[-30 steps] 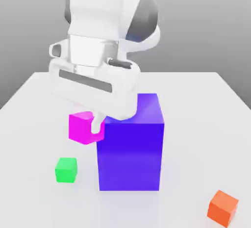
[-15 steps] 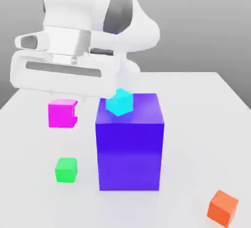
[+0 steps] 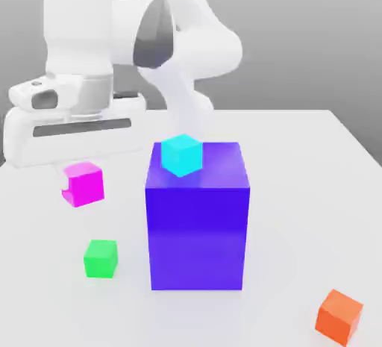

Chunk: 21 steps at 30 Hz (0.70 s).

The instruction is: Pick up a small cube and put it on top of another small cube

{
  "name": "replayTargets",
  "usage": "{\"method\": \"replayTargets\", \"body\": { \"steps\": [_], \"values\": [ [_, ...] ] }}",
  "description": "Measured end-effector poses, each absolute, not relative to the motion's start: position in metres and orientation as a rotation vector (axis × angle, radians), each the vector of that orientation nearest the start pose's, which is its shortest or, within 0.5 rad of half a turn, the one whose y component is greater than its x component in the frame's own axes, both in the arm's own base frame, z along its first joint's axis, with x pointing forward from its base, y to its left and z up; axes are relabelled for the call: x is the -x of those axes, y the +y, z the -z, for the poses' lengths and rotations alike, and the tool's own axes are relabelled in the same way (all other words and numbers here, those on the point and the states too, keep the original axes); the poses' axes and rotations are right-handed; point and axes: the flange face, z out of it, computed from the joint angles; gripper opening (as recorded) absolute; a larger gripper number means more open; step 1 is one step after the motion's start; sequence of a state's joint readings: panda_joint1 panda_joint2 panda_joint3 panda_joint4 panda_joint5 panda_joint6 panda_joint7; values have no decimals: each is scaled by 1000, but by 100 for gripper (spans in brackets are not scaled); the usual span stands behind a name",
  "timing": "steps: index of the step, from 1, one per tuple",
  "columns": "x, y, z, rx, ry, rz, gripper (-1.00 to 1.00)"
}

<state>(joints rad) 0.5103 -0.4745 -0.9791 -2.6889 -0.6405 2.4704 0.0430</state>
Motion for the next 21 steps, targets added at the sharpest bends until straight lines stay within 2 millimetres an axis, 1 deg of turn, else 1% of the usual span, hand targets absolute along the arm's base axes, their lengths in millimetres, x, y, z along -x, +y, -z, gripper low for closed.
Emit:
{"method": "replayTargets", "body": {
  "steps": [7,11,15,17,21],
  "values": [
    [-352,-168,-294,3138,-554,124,-100],
    [-340,-170,-273,3054,-857,67,-100],
    [-327,-171,-251,2932,-1150,13,-100],
    [-323,-173,-241,2901,-1217,-26,-100],
    [-320,-177,-222,2895,-1234,-106,-100]
  ]
}}
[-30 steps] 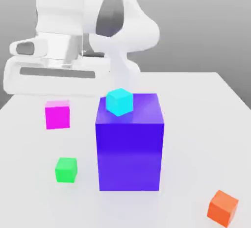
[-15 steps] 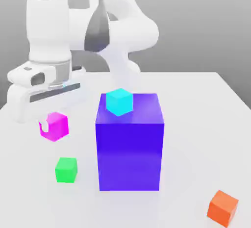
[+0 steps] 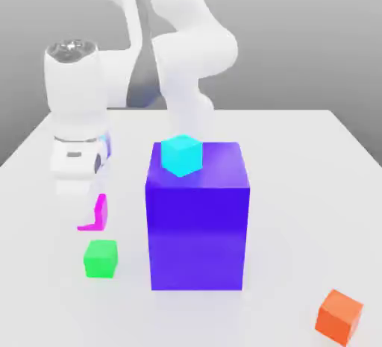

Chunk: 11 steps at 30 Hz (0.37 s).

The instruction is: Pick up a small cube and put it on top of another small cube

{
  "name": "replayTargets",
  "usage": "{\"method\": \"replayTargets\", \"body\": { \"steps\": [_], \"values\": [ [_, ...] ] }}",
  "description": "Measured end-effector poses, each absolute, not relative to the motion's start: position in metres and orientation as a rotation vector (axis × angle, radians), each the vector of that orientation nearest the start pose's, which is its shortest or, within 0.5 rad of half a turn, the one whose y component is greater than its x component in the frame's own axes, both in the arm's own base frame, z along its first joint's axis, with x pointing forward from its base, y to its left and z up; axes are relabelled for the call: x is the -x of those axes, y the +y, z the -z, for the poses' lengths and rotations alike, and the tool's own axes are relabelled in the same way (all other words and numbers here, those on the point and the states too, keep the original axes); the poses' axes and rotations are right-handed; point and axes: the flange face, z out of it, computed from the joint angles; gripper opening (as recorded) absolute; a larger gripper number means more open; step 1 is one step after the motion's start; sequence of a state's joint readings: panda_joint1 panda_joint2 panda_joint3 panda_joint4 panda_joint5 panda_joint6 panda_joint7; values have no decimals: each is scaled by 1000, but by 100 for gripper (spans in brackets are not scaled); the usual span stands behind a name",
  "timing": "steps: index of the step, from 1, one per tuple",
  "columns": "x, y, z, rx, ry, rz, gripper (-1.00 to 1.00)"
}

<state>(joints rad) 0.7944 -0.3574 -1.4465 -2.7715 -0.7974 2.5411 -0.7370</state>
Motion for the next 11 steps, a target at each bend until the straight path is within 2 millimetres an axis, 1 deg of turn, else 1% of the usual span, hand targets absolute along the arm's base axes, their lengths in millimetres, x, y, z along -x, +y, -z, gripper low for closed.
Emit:
{"method": "replayTargets", "body": {
  "steps": [5,11],
  "values": [
    [-317,-180,-202,2891,-1235,-163,-100],
    [-316,-178,-183,2883,-1239,-159,-100]
  ]
}}
